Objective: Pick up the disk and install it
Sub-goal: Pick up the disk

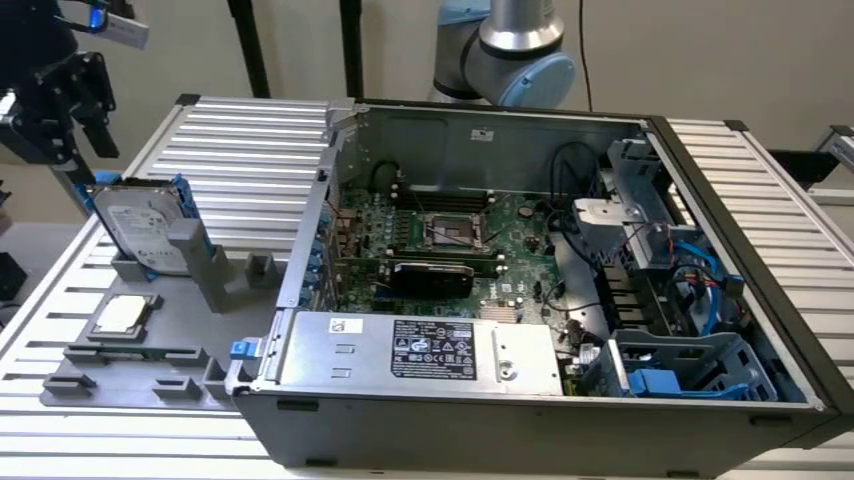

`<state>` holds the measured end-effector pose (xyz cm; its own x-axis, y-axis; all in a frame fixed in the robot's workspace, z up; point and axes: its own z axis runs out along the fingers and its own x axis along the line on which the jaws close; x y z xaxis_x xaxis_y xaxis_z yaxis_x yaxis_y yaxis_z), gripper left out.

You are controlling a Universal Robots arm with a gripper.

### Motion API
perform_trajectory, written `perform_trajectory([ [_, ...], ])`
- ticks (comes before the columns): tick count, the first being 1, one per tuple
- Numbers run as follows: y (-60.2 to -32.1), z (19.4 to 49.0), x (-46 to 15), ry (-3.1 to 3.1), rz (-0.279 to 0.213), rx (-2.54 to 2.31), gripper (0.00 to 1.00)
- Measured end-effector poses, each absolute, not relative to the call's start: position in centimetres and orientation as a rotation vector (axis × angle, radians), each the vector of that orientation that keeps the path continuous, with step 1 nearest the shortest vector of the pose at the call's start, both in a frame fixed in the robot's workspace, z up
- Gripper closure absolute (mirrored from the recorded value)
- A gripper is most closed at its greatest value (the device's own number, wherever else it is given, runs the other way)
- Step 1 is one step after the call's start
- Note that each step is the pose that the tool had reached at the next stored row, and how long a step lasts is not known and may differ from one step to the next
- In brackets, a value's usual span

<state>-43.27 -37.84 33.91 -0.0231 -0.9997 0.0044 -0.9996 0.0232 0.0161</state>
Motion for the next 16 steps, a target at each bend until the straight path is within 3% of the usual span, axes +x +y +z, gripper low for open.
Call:
perform_trajectory([
  [16, -38.0, 31.0, -43.0, -2.241, -0.015, 2.182, 0.00],
])
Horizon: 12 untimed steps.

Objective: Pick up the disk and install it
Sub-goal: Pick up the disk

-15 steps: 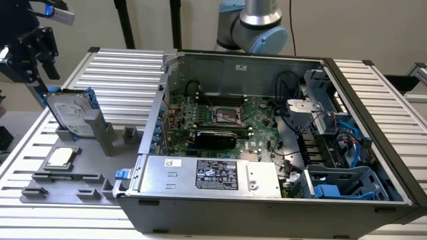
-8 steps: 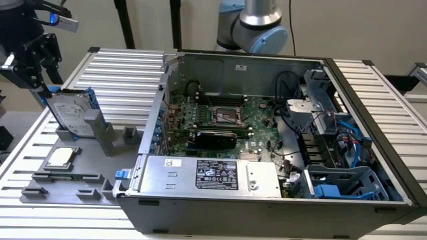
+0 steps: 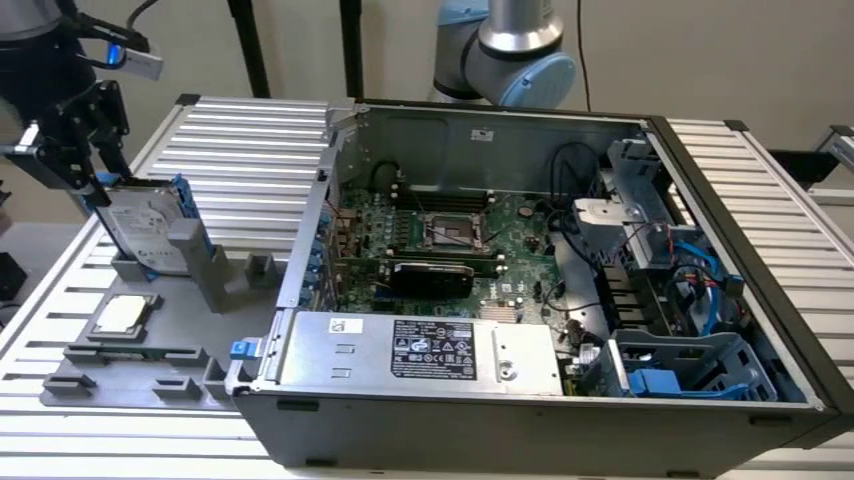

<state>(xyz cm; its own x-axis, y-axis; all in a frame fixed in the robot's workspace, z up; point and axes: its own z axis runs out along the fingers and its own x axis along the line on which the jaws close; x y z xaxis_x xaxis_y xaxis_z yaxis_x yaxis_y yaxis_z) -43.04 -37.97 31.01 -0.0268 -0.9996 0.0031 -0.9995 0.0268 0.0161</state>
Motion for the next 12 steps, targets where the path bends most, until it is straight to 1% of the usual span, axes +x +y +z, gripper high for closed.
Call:
perform_trajectory([
  [12, -38.0, 28.9, -43.0, -2.247, -0.022, 2.183, 0.00],
])
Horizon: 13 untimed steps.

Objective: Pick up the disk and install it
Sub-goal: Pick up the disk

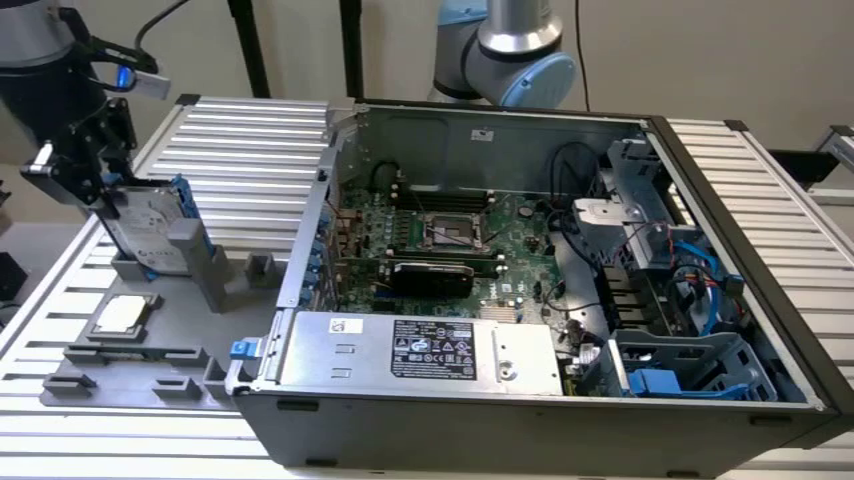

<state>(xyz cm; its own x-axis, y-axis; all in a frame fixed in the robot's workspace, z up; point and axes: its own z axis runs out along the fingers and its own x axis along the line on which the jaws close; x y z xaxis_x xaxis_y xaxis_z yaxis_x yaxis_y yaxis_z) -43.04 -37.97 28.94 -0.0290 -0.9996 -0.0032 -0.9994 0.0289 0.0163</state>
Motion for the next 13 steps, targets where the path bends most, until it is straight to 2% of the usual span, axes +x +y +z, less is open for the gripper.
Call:
perform_trajectory([
  [2, -37.97, 28.76, -43.04, -2.248, -0.024, 2.183, 0.00],
  [3, -37.97, 28.70, -43.04, -2.249, -0.025, 2.183, 1.00],
  [13, -38.26, 28.63, -43.04, -2.251, -0.025, 2.181, 1.00],
])
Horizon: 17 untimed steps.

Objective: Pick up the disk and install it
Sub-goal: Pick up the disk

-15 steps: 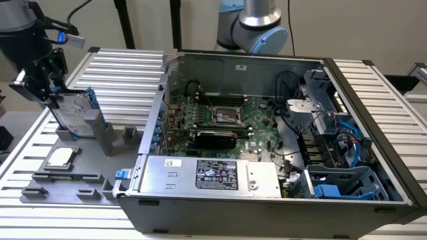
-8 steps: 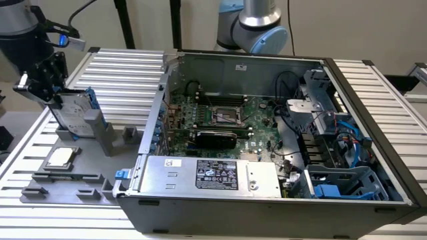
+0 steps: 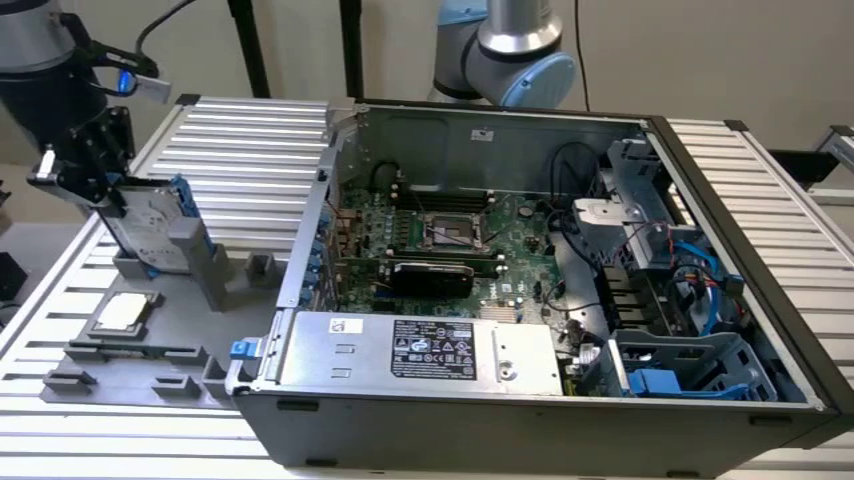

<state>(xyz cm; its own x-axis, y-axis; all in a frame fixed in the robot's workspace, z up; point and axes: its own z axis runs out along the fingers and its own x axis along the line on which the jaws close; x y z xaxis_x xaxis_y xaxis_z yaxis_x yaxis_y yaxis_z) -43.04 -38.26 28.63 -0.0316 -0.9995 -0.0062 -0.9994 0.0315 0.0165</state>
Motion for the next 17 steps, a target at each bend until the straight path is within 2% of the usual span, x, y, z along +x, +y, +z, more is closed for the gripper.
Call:
perform_trajectory([
  [17, -38.91, 28.62, -43.04, -2.257, -0.025, 2.175, 1.00],
])
